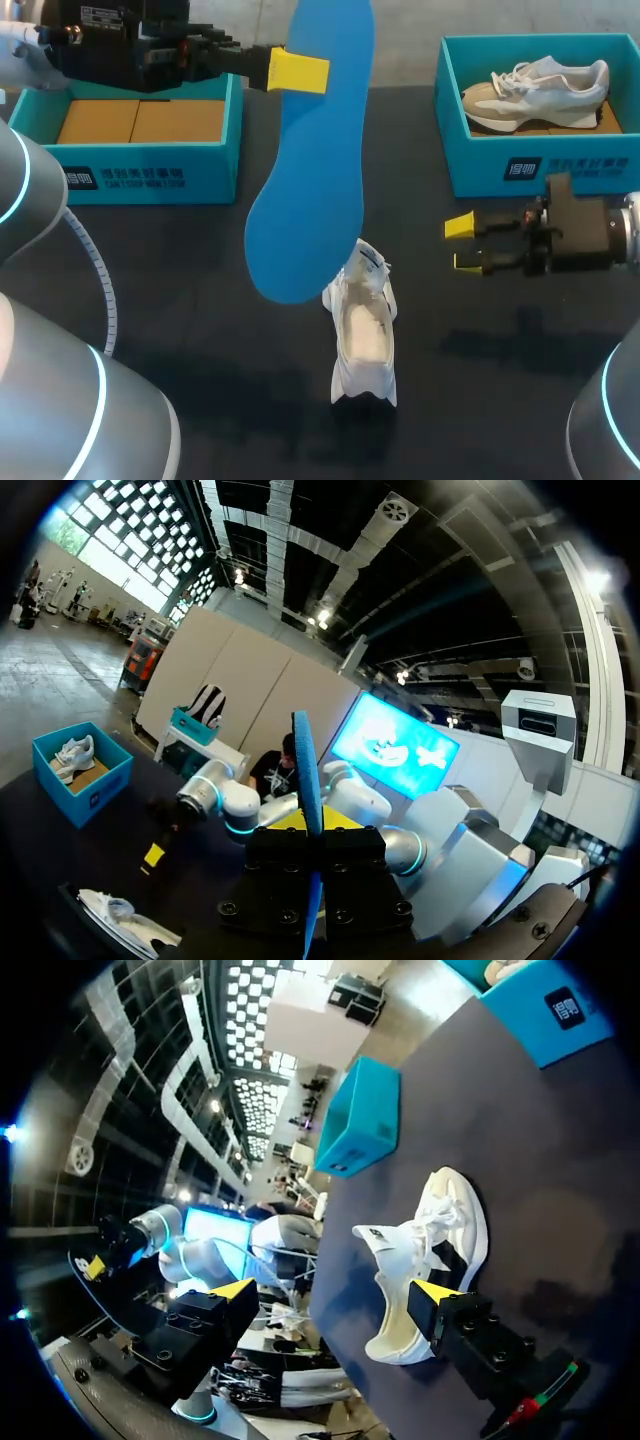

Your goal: Take the shoe out of the shoebox, open the shoe tongue, remove and reinsert the insole, then place the shoe into the shoebox

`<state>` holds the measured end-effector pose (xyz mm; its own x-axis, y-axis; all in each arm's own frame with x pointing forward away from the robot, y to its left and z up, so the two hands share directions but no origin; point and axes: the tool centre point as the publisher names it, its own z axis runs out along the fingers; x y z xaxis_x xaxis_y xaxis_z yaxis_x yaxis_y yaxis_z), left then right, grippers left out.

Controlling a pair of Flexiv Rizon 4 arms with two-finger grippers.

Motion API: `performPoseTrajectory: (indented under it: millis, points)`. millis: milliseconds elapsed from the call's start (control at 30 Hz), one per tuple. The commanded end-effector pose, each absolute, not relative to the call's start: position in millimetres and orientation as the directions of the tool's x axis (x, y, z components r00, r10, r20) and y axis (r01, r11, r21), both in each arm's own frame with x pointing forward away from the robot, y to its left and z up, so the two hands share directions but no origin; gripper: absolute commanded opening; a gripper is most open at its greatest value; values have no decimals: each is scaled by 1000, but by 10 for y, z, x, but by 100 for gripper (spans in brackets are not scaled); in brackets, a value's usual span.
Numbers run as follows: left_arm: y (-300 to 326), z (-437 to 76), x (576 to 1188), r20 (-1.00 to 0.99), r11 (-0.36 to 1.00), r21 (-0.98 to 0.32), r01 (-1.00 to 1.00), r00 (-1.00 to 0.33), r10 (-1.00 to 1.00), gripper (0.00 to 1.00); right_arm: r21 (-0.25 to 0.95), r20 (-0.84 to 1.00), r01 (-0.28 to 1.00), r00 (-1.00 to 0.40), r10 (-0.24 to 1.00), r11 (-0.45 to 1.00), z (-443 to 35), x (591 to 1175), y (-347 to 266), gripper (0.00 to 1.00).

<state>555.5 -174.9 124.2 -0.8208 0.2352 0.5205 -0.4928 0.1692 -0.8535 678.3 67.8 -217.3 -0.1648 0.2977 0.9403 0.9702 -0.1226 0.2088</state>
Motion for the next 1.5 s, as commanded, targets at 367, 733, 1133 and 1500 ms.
performPoseTrajectory:
  millis: [367, 733, 1133, 1500]
  points:
    - [-1762, 1244, 5564, 521, 172, -853, -492, -821, 236, 0, 183, 960, 975, -149, 237, -126, -2112, 6902, 786, 100]
    - [-1762, 1244, 5564, 521, 172, -853, -492, -821, 236, 0, 180, 965, 975, -149, 214, -132, -1988, 6942, 797, 100]
    - [-1762, 1244, 5564, 521, 172, -853, -492, -821, 236, 0, 176, 969, 974, -146, 202, -142, -1898, 6945, 832, 100]
    - [-1790, 1317, 5931, 309, 25, -949, -313, -917, 251, 0, 176, 969, 974, -146, 202, -142, -1898, 6945, 832, 100]
